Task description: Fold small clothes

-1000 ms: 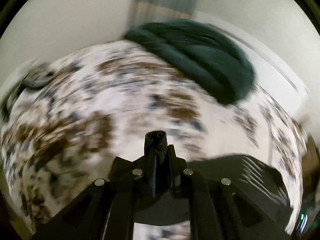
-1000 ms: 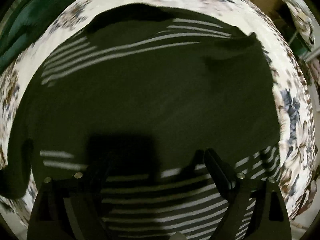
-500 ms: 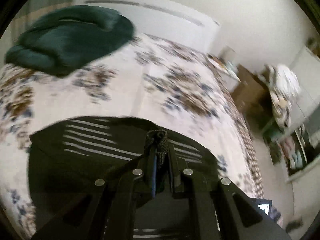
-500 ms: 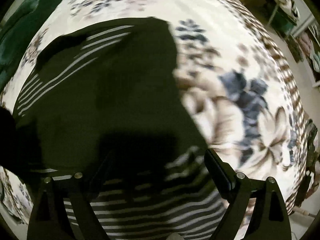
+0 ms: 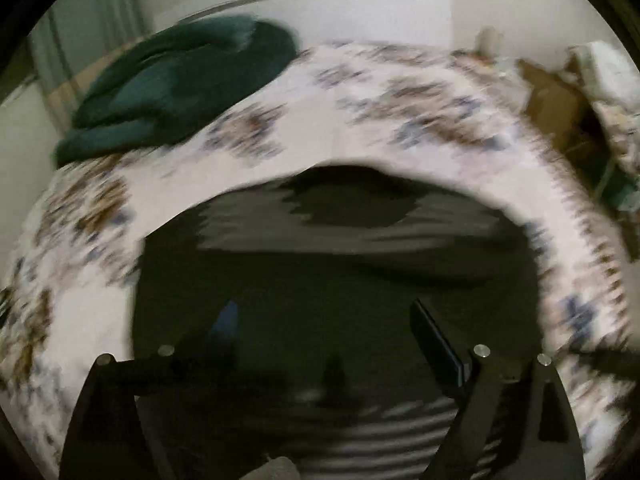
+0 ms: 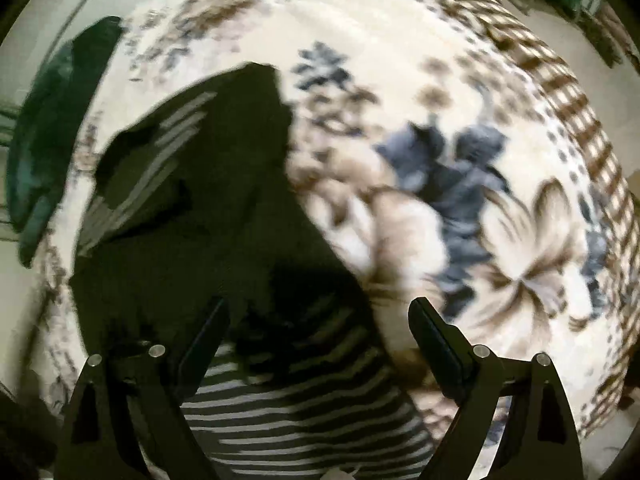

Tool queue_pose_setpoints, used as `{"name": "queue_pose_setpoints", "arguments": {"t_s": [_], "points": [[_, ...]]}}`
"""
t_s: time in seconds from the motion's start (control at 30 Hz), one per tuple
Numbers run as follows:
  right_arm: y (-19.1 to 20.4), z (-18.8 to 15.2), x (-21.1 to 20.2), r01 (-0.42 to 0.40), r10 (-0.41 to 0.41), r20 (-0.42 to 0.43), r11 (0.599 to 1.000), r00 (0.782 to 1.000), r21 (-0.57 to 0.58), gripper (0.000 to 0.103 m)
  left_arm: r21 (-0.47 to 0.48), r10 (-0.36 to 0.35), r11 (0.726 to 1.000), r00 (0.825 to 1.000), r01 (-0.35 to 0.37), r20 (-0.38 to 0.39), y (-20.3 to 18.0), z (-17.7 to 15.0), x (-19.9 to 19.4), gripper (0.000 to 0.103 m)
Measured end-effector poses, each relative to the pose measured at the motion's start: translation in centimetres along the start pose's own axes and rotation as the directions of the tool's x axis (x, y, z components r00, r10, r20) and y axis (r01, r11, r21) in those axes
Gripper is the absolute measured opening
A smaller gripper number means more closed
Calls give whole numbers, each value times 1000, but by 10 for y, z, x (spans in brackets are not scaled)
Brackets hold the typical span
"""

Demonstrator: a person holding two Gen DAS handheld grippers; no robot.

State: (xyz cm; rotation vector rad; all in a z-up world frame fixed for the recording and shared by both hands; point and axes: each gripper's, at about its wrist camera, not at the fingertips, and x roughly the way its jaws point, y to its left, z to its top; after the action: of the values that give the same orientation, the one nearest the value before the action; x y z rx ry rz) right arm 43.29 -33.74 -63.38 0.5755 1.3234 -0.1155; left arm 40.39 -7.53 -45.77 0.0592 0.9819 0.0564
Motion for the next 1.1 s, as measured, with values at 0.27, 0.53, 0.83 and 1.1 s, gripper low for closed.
{"name": "queue_pose_setpoints", "arguments": {"t_s": [0.27, 0.53, 0.83, 1.1], "points": [[84, 29, 20, -24, 35, 41, 970, 999, -242, 92, -131, 229, 957, 951, -259, -207, 108, -67, 25, 88], [144, 45, 52, 121, -93, 83, 876, 992, -468, 5, -210, 290, 918, 931, -336, -222, 147, -64, 33, 88], [109, 84, -16, 81, -56, 102, 962, 993, -261, 4, -261, 299, 903, 936, -341, -188, 174, -32, 40, 88], [58, 125, 11, 167, -168, -5, 982, 986, -88, 1, -257, 303, 903, 935, -344, -186, 186, -6, 65, 88]]}}
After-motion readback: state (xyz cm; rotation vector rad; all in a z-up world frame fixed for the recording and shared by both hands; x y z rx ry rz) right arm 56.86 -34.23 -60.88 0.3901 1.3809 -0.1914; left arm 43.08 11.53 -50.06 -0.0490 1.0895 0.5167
